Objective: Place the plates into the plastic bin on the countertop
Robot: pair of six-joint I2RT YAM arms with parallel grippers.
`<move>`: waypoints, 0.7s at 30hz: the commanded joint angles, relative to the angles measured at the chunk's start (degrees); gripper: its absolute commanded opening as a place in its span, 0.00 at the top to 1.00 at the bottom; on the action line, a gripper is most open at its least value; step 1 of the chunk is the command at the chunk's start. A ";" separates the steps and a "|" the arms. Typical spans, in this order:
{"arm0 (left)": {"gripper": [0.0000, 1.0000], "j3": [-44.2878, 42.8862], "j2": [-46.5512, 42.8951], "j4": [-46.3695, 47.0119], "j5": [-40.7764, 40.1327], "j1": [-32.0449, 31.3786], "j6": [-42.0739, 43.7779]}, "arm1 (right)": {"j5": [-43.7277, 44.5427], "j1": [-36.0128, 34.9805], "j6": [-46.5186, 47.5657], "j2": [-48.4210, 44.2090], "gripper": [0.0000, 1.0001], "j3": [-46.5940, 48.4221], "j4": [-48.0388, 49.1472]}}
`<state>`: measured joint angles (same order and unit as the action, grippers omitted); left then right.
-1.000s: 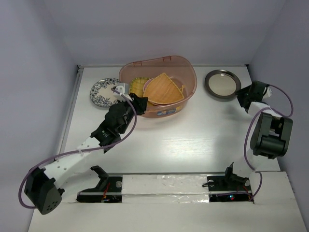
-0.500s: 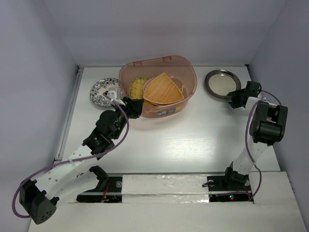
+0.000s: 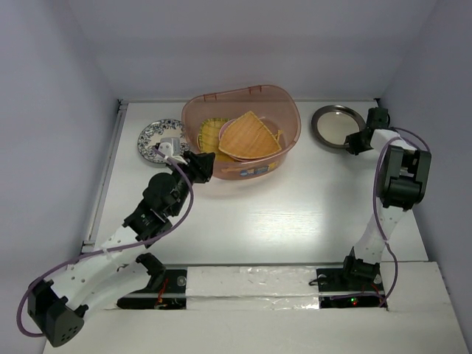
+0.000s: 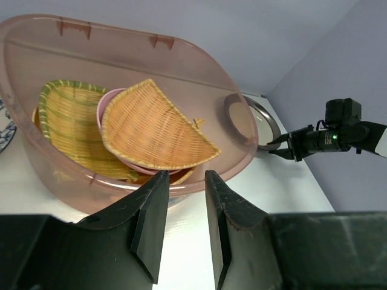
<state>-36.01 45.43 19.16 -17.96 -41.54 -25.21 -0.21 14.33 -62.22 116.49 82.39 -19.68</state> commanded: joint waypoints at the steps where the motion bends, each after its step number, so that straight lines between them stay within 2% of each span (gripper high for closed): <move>1: 0.72 0.68 -2.18 2.55 -2.69 -0.21 1.57 | 5.38 -1.93 -1.15 2.16 0.67 6.45 -7.47; 8: 0.71 1.56 -3.42 2.90 -4.37 -0.21 1.75 | 6.53 -2.46 -1.42 3.83 0.69 9.36 -11.08; 11: 0.71 1.91 -3.07 2.99 -4.54 -0.21 1.92 | 7.24 -2.46 -2.20 3.14 0.85 8.58 -10.73; 12: 0.71 1.99 -2.89 2.90 -4.63 -0.21 1.92 | 7.41 -2.46 -2.56 2.78 0.94 7.36 -9.77; 14: 0.71 2.08 -2.89 2.99 -4.63 -0.21 1.92 | 6.98 -2.46 -2.65 1.73 1.00 5.42 -8.36; 17: 0.71 2.43 -2.89 3.25 -4.46 -0.21 2.01 | 6.54 -2.46 -3.44 -1.95 1.00 -0.98 -3.45; 21: 0.72 3.13 -3.07 3.43 -4.28 -0.21 1.92 | 5.92 -1.41 -1.16 -9.07 1.00 -12.14 8.91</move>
<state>-34.06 42.98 19.57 -21.67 -41.54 -24.05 3.86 12.29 -66.35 111.61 76.01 -15.44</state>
